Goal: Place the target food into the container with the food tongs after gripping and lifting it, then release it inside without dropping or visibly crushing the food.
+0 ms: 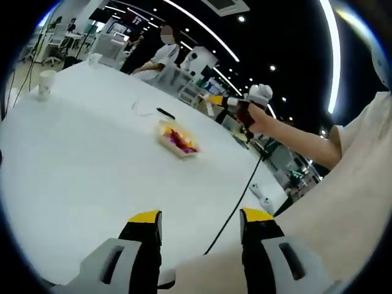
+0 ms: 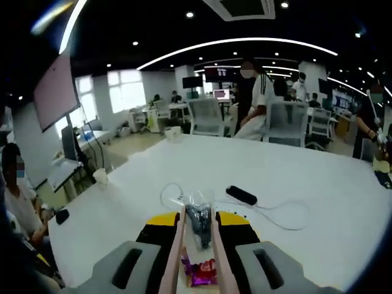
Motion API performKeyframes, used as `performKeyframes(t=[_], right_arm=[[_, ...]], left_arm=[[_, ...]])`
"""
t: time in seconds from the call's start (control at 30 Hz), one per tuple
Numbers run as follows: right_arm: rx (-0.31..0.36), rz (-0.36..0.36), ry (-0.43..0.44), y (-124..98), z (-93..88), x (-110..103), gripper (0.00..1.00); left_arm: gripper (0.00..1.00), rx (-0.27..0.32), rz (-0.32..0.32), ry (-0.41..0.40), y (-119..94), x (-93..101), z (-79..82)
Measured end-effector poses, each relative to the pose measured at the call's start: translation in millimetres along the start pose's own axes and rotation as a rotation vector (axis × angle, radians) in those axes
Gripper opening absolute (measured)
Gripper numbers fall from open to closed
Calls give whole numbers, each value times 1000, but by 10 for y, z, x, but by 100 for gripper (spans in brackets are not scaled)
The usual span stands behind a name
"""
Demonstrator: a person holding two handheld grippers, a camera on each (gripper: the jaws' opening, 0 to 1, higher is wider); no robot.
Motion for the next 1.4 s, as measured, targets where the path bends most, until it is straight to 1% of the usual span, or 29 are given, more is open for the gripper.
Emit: performKeyframes(t=[0.23,0.3,0.6,0.73,1.13,1.4], right_arm=[[-3,-14,11,-58,-45,128,22],[-2,-19,12,-85,-46,128,22],[1,-33,22,-145,-58,205,22],[3,-38,24,-155,-49,218,22],[2,-39,17,-149,2,160,23],[-2,-39,18,-142,-13,167,24]], left_arm=[[51,-2,-1,-6,2,32,-50],[51,-3,-1,-6,0,34,-55],[51,-9,-6,4,20,39,-26],[51,-11,-11,9,32,39,-9],[51,-10,-10,8,24,10,6],[51,-8,-10,5,41,-4,9]])
Point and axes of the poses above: the point that each gripper's makers call its tool centre point, and the gripper's own axes: y roughly forward along the fingers, x roughly to its right, z roughly out of its top, the point moved 2 cm from there along -y, roughly backward along the fingers, and after that the axes turned 6 degrees about y, right-handed, at the moved point
